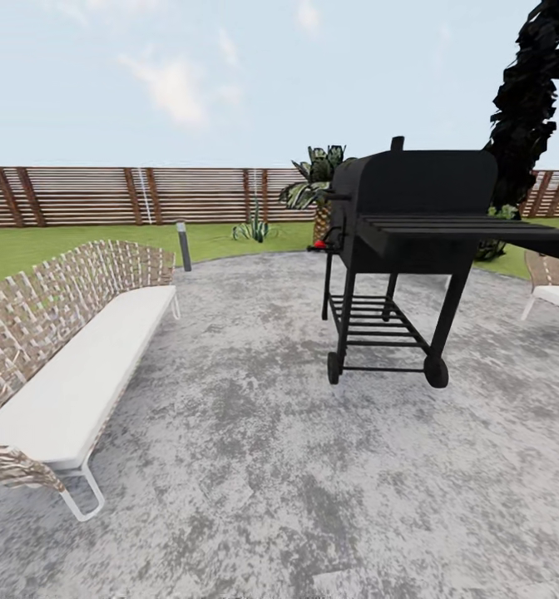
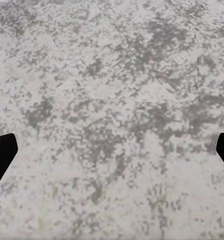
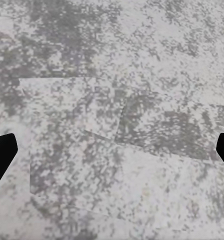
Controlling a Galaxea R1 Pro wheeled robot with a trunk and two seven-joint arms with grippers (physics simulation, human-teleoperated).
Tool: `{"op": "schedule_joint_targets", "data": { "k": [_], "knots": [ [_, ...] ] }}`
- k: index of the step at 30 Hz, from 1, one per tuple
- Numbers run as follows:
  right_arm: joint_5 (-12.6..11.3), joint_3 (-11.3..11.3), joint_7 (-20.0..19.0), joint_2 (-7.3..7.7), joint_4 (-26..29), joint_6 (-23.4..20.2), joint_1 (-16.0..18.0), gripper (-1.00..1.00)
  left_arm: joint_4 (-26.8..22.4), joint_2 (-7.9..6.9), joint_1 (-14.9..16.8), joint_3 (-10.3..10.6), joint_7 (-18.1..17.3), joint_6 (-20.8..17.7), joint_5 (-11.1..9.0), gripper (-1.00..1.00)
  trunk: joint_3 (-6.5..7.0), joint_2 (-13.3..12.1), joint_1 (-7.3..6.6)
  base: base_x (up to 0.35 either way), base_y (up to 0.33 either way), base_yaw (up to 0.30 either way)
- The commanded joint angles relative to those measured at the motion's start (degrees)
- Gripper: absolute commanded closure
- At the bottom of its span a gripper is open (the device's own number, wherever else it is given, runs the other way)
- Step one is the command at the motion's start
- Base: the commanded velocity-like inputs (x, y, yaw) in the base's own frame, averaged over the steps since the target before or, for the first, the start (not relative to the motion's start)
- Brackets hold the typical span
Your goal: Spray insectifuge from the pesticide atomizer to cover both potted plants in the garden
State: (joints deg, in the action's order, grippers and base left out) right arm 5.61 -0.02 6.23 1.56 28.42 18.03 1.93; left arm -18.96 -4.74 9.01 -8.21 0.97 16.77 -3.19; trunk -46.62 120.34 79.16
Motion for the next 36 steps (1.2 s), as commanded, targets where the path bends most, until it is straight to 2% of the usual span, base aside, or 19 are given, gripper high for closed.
{"op": "schedule_joint_targets", "data": {
  "k": [1,7,12,16,30,32,34,36],
  "knots": [
    [0.6,0.0,0.4,0.04,0.0,0.0,0.0,-1.00,0.1,-0.01,0.0,0.1,0.1,0.2,-0.3,-1.00,-0.32,0.4,0.22,0.000,0.000,0.163],
    [0.6,0.3,0.4,0.26,0.1,0.0,0.0,-1.00,0.1,-0.02,0.0,-0.3,0.1,0.2,-0.3,-1.00,-1.67,2.4,1.31,0.000,0.000,0.161],
    [0.5,0.3,0.4,0.30,0.1,0.0,0.0,-1.00,0.1,0.07,0.0,-5.0,-0.1,0.3,-0.1,-1.00,-2.06,2.4,1.31,0.002,0.000,0.159],
    [0.6,0.2,0.4,0.33,0.0,0.1,0.0,-1.00,0.1,0.20,0.0,-5.1,-0.4,0.3,0.4,-1.00,-2.27,2.4,1.31,0.171,0.000,0.106],
    [0.3,0.4,0.5,0.25,0.0,0.7,0.0,-1.00,0.2,0.32,0.0,-4.9,-0.8,0.3,0.6,-1.00,-2.30,2.4,1.31,0.334,0.000,0.004],
    [-0.2,1.8,0.5,0.37,0.0,1.2,0.0,-1.00,0.2,0.33,0.0,-4.9,-0.8,0.4,0.6,-1.00,-2.30,2.4,1.31,0.339,0.008,0.000],
    [-0.9,5.9,0.5,0.43,0.1,2.0,0.0,-1.00,0.2,0.34,0.0,-4.9,-0.8,0.4,0.6,-1.00,-2.30,2.4,1.31,0.339,0.070,0.000],
    [-1.0,7.8,0.5,0.44,0.1,2.4,0.0,-1.00,0.2,0.34,0.0,-4.9,-0.8,0.4,0.6,-1.00,-2.30,2.4,1.31,0.339,0.095,0.000]
  ]
}}
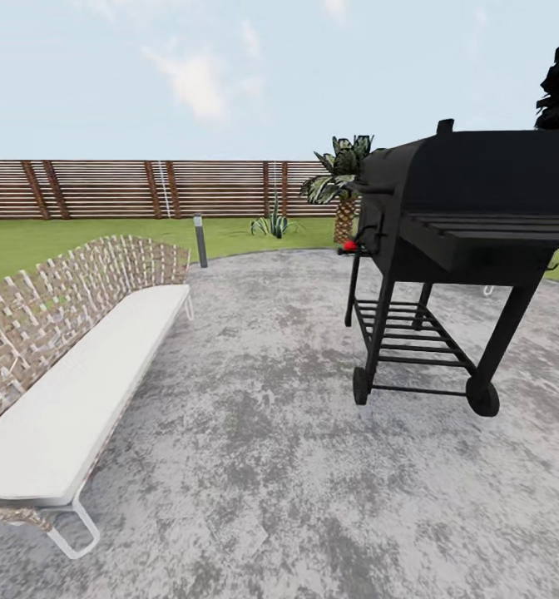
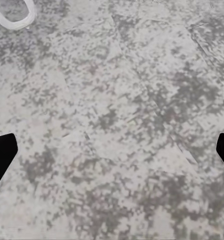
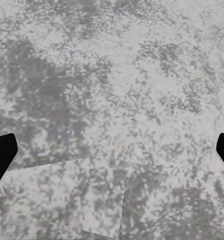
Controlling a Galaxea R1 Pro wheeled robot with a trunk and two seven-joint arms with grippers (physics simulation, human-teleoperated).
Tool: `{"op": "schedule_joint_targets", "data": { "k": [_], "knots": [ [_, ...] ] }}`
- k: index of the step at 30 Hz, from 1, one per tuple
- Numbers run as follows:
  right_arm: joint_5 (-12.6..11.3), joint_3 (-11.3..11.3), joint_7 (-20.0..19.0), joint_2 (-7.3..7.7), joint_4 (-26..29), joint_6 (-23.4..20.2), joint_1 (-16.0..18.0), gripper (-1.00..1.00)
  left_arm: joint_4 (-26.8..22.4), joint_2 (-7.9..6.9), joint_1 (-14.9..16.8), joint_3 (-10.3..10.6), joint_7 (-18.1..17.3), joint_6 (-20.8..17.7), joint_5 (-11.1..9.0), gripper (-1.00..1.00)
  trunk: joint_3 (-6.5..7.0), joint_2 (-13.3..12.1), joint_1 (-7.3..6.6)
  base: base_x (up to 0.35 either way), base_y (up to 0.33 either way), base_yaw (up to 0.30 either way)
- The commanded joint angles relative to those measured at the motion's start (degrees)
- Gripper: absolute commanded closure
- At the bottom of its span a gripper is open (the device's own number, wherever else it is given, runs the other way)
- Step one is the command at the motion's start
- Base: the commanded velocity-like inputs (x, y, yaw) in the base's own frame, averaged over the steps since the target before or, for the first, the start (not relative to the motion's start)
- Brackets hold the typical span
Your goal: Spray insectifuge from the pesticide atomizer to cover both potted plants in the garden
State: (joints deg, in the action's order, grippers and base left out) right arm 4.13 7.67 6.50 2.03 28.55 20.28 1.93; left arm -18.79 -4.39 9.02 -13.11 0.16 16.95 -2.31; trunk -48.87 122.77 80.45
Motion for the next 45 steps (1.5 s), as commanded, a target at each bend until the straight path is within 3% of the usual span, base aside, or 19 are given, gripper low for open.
{"op": "schedule_joint_targets", "data": {
  "k": [1,19,45],
  "knots": [
    [0.4,1.2,0.1,-0.02,-0.1,0.4,0.1,-1.00,0.1,0.00,0.0,0.1,0.0,0.2,-0.2,-1.00,-0.05,0.0,0.02,0.338,0.113,0.000],
    [0.6,2.1,-0.2,-0.10,-0.8,0.6,0.0,-1.00,0.7,0.17,0.0,0.2,0.0,0.3,2.3,-1.00,-0.05,0.0,0.02,0.338,0.021,0.000],
    [0.5,2.1,-0.2,-0.10,-1.9,0.6,0.0,-1.00,1.2,0.00,0.0,0.1,0.0,0.4,2.4,-1.00,-0.05,0.0,0.02,0.323,0.100,0.000]
  ]
}}
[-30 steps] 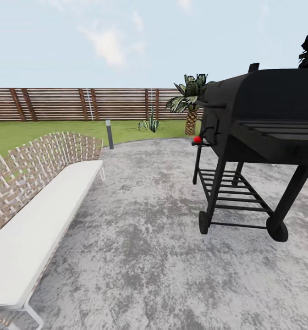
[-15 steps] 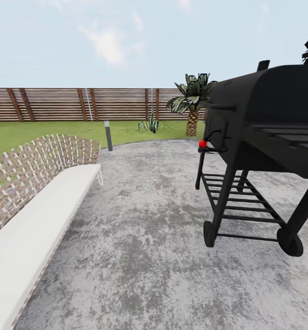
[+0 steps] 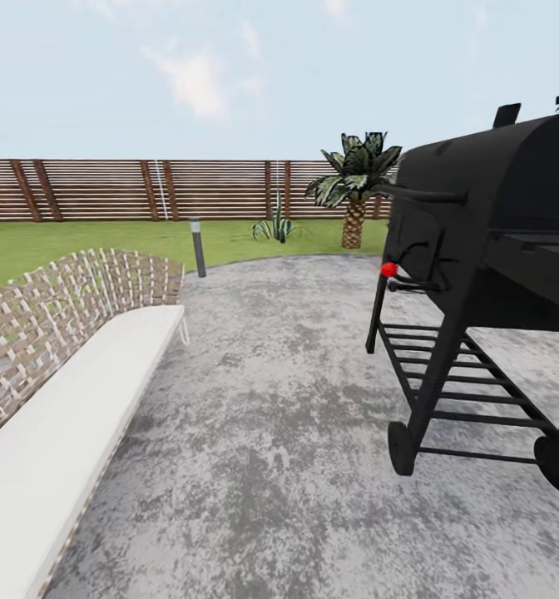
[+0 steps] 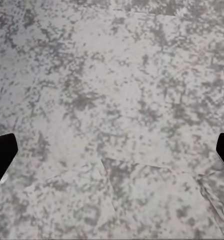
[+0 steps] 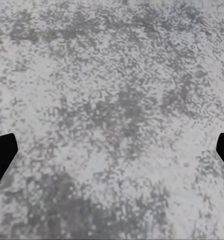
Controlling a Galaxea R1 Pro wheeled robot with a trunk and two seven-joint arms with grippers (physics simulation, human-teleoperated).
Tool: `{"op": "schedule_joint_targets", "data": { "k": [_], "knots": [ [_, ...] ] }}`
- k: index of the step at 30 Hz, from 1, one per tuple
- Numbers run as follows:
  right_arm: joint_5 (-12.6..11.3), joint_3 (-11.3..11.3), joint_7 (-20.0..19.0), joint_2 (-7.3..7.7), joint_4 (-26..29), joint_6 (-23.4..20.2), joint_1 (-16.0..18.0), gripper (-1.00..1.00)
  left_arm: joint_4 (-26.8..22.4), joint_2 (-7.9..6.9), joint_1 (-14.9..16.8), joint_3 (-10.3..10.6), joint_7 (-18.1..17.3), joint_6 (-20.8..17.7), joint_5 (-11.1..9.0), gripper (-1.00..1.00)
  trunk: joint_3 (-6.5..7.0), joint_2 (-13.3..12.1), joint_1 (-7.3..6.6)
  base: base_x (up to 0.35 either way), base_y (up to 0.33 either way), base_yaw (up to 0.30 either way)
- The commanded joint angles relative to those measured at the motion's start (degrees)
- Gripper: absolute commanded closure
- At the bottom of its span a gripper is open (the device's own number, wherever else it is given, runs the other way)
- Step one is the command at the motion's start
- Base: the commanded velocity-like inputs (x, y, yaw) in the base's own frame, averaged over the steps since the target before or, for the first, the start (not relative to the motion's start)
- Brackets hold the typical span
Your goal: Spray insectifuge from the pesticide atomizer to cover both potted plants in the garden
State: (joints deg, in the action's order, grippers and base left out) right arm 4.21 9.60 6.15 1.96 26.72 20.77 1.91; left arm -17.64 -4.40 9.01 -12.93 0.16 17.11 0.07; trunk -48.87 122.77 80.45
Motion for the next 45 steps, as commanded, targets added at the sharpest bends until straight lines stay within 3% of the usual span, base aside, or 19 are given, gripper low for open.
{"op": "schedule_joint_targets", "data": {
  "k": [1,45],
  "knots": [
    [0.4,0.2,0.2,-0.02,0.0,0.1,0.1,-1.00,0.1,0.01,0.0,-0.1,0.0,0.2,0.0,-1.00,-0.05,0.0,0.02,0.324,0.106,0.000],
    [0.4,0.2,0.2,-0.11,-0.1,0.1,0.1,-1.00,0.1,0.01,0.0,-0.1,0.0,0.2,0.0,-1.00,-0.05,0.0,0.02,0.333,0.021,0.000]
  ]
}}
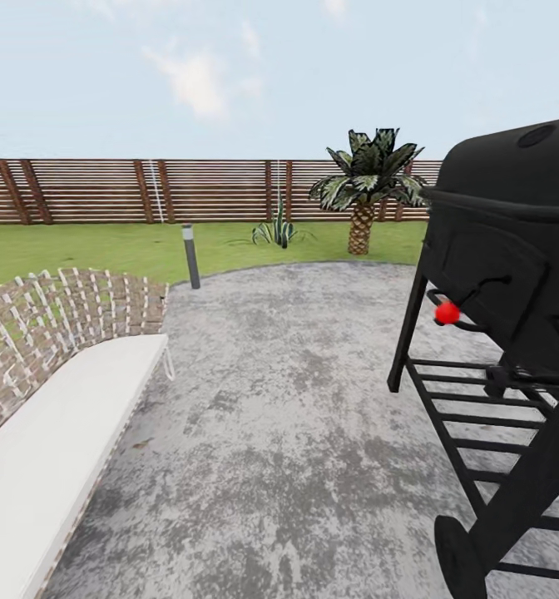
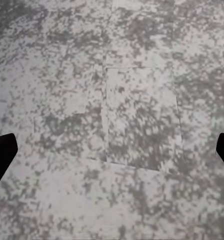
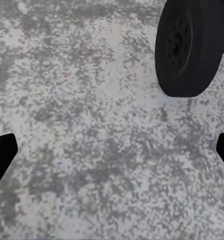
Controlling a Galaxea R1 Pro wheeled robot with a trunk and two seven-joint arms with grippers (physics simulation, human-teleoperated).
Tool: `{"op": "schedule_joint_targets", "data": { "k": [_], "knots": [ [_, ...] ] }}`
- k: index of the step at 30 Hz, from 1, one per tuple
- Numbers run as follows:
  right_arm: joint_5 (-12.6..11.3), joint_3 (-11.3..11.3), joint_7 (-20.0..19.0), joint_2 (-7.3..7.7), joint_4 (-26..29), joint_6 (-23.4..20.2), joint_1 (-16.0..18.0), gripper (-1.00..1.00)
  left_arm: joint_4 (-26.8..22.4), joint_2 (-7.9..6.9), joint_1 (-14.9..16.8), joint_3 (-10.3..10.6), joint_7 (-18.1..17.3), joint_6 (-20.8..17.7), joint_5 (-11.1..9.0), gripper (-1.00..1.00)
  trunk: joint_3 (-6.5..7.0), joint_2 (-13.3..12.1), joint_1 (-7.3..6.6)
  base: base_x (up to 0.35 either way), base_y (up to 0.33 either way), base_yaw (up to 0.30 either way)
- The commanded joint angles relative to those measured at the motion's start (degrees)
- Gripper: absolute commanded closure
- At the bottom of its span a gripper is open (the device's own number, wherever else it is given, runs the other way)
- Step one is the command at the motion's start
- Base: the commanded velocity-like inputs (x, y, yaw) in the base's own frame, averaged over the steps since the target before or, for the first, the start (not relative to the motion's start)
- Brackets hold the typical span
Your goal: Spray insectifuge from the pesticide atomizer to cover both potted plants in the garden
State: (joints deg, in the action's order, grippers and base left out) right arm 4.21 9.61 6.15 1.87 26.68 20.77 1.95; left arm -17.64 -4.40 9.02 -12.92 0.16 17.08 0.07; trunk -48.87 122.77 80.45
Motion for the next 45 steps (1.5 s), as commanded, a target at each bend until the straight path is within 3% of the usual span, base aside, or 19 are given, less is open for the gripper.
{"op": "schedule_joint_targets", "data": {
  "k": [1,18,45],
  "knots": [
    [0.4,0.1,0.2,-0.02,0.0,0.1,0.0,-1.00,0.1,0.01,0.0,-0.1,0.0,0.2,0.0,-1.00,-0.05,0.0,0.02,0.335,0.000,0.000],
    [0.5,0.1,0.2,0.07,0.0,0.2,0.0,-1.00,0.1,0.00,0.0,-0.1,0.0,0.2,0.0,-1.00,-0.05,0.0,0.02,0.303,0.145,0.000],
    [0.5,0.1,0.2,0.07,0.0,0.2,0.0,-1.00,0.1,-0.01,0.0,-0.1,0.0,0.2,0.0,-1.00,-0.05,0.0,0.02,0.336,0.004,0.000]
  ]
}}
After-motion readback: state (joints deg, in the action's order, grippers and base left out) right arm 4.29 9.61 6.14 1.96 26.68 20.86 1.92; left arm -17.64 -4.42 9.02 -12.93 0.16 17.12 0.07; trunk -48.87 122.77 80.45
